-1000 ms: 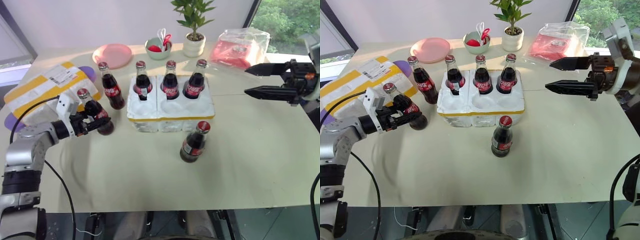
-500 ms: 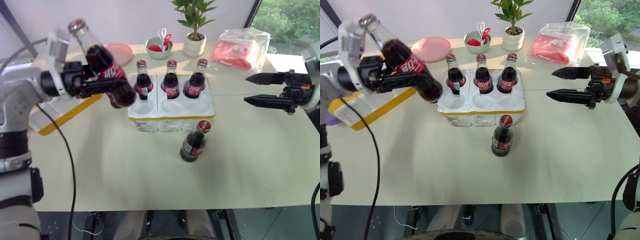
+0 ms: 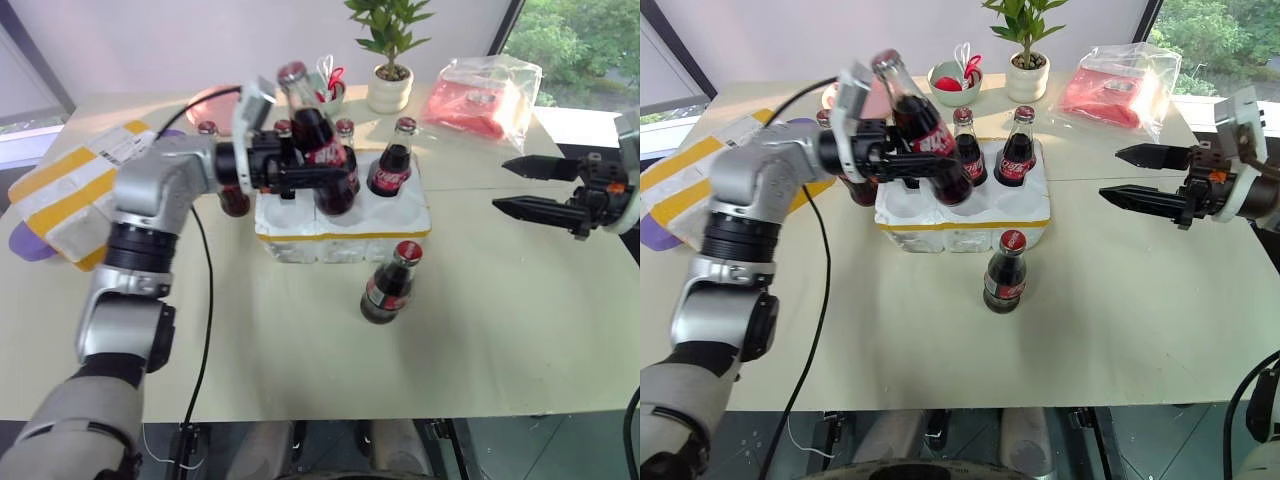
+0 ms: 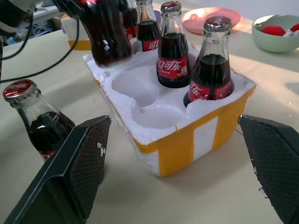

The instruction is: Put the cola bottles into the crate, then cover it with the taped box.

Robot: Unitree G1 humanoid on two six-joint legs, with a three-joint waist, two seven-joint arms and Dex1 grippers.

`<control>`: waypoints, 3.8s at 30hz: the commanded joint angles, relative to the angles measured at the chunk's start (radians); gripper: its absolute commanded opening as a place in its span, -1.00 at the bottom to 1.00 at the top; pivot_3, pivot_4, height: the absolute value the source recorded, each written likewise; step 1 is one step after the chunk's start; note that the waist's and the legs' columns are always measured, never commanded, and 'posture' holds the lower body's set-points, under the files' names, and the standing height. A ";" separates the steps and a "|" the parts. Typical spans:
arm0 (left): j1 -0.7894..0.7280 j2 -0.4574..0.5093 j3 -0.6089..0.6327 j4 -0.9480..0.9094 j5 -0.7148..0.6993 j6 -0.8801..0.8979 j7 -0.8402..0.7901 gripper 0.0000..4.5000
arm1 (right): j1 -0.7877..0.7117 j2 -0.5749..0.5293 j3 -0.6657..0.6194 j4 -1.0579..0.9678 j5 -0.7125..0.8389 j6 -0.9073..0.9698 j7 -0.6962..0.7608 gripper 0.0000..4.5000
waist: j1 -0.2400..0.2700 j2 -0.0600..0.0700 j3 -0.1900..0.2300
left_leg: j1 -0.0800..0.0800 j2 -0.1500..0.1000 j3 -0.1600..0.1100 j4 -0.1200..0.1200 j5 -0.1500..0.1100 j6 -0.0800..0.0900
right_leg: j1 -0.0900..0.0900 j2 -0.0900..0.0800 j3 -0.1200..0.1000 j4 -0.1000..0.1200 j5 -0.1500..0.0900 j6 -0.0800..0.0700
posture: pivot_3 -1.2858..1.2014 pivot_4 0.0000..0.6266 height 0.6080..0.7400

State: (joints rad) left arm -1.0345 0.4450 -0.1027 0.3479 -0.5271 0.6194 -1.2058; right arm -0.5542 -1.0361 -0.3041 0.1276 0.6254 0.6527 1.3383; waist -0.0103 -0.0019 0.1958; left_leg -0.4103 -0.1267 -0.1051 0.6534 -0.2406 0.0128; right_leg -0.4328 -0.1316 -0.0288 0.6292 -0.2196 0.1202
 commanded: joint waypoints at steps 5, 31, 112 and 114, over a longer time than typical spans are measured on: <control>-0.038 -0.077 -0.038 0.090 0.118 -0.168 0.002 0.25 | 0.038 0.019 -0.060 -0.141 0.069 0.050 -0.097 1.00 | 0.001 0.000 0.000 | 0.000 0.000 0.000 0.000 -0.001 0.002 | 0.000 0.000 0.000 0.000 0.000 0.000 | 0.03 -0.52 1.00; 0.251 0.177 0.231 -0.480 -0.027 0.130 0.127 0.98 | -0.089 0.064 0.051 -0.095 0.057 0.053 -0.157 1.00 | -0.002 0.000 0.000 | 0.000 0.001 -0.001 0.000 -0.002 0.004 | 0.000 0.001 0.000 0.001 0.000 0.000 | 0.03 -0.52 1.00; 0.121 0.156 0.084 -0.240 0.035 0.018 0.167 0.12 | 0.081 0.026 -0.096 -0.157 0.102 0.059 -0.207 1.00 | 0.017 -0.003 0.001 | -0.014 -0.002 -0.001 0.013 0.000 0.001 | -0.007 0.000 0.000 0.002 0.004 0.004 | 0.03 -0.52 1.00; 0.125 0.168 0.094 -0.247 0.028 0.026 0.159 0.12 | 0.079 0.025 -0.097 -0.154 0.106 0.060 -0.212 1.00 | 0.020 -0.003 0.001 | -0.013 -0.001 -0.001 0.013 0.000 0.001 | -0.007 0.000 0.000 0.002 0.004 0.004 | 0.03 -0.52 1.00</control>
State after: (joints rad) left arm -0.9093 0.5920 -0.0227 0.1166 -0.5035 0.6450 -1.0423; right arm -0.4706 -1.0002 -0.3653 -0.0017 0.7132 0.7138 1.1314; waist 0.0102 -0.0048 0.1970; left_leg -0.4237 -0.1280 -0.1065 0.6663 -0.2408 0.0138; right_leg -0.4399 -0.1309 -0.0284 0.6311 -0.2154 0.1238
